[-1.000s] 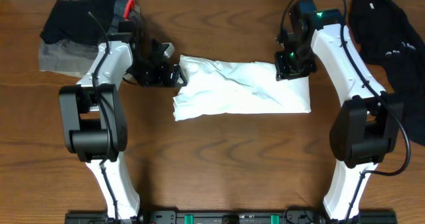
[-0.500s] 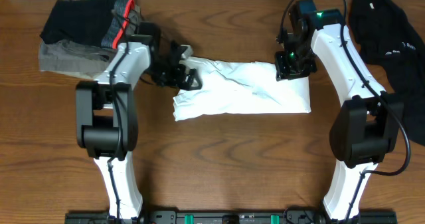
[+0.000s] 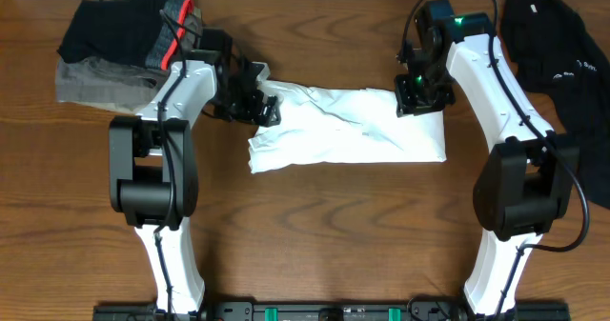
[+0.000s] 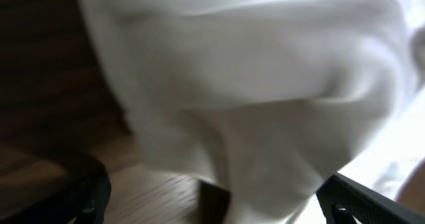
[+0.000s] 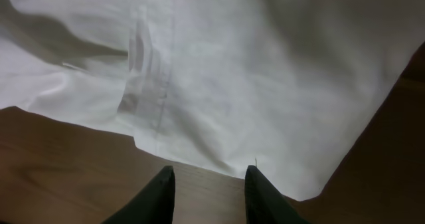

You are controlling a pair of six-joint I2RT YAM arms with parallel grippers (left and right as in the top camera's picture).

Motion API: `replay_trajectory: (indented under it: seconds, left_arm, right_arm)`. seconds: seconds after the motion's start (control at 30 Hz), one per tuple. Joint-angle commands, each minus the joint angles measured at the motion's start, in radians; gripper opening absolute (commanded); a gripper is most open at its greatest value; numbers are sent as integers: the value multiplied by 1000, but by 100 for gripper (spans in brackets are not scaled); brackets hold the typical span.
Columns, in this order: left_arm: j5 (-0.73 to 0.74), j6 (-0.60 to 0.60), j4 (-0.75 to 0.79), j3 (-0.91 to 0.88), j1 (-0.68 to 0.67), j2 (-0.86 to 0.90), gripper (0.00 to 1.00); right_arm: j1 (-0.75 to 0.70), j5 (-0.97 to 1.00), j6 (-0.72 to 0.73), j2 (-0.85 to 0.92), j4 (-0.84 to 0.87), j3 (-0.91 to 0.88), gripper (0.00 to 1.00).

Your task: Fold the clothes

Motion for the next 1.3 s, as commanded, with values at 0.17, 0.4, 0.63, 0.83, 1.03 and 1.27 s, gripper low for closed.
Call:
replay_trajectory:
  seconds: [0.17, 0.4, 0.63, 0.83, 1.03, 1.27]
  left_arm:
    - [-74, -18, 26, -5, -10, 18, 98]
    - [-72, -23, 29, -5, -59, 46, 90]
    - [-72, -63, 28, -5, -94, 91, 65]
    - [-82, -117, 39, -4, -73, 91, 10]
    - [-92, -160, 15, -2, 8, 55, 6]
    - [-92, -159, -56, -2, 103, -74, 6]
  right_arm:
    - [-2, 6, -2, -34, 8, 19, 35]
    - [-2, 6, -2, -34, 8, 19, 35]
    - [-2, 6, -2, -34, 8, 19, 34]
    - [-2, 15, -2, -34, 8, 19, 35]
    - [-2, 32, -2, -34, 9, 19, 36]
    - [-2, 32, -2, -34, 41, 13, 34]
